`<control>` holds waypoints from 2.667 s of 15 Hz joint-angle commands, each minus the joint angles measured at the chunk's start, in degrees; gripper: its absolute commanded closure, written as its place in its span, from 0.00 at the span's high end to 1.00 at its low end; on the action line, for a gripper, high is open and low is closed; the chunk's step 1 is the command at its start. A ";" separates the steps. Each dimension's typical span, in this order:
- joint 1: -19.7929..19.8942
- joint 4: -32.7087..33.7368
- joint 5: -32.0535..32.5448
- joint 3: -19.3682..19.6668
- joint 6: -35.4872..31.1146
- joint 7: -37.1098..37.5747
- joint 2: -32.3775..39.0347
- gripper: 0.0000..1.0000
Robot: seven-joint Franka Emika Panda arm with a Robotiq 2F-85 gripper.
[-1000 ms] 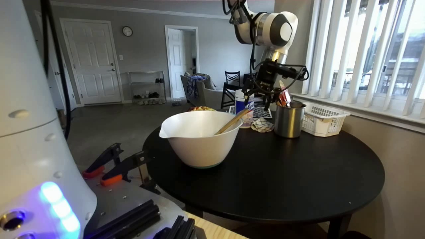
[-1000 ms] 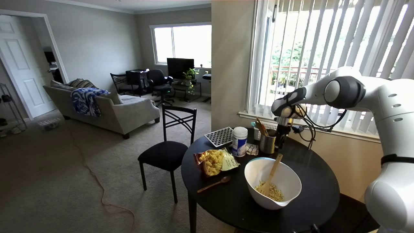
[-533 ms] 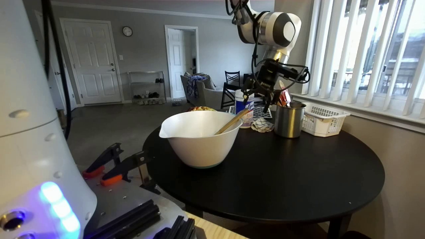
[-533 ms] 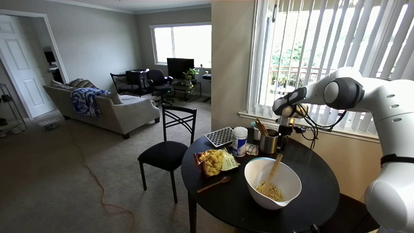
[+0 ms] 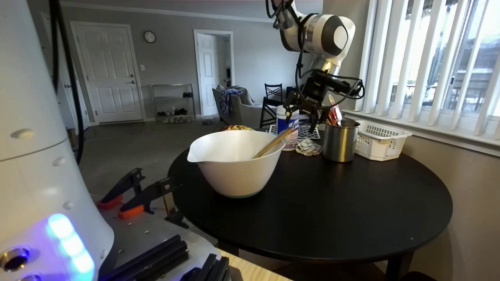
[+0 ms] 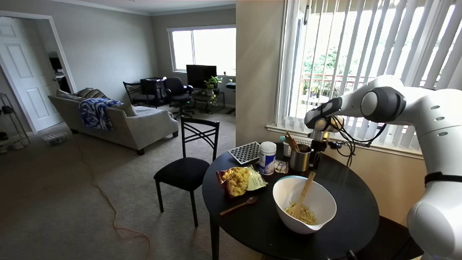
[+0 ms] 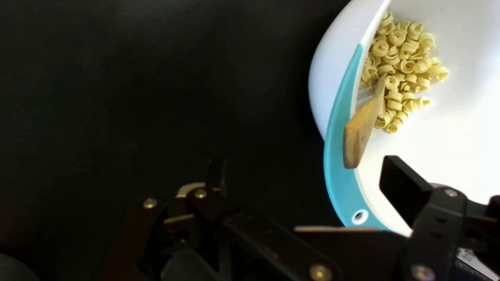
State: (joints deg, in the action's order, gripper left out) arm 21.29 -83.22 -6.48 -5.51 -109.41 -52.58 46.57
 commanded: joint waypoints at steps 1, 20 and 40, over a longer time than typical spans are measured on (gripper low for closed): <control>-0.99 0.26 -0.93 1.32 0.24 -0.55 0.05 1.00; -0.80 15.09 -1.57 1.28 24.28 -7.19 6.25 1.00; 1.44 29.45 -7.61 0.93 31.01 -5.69 17.50 1.00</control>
State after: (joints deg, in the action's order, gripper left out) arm 22.54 -55.15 -14.61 -4.64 -82.00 -58.31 64.01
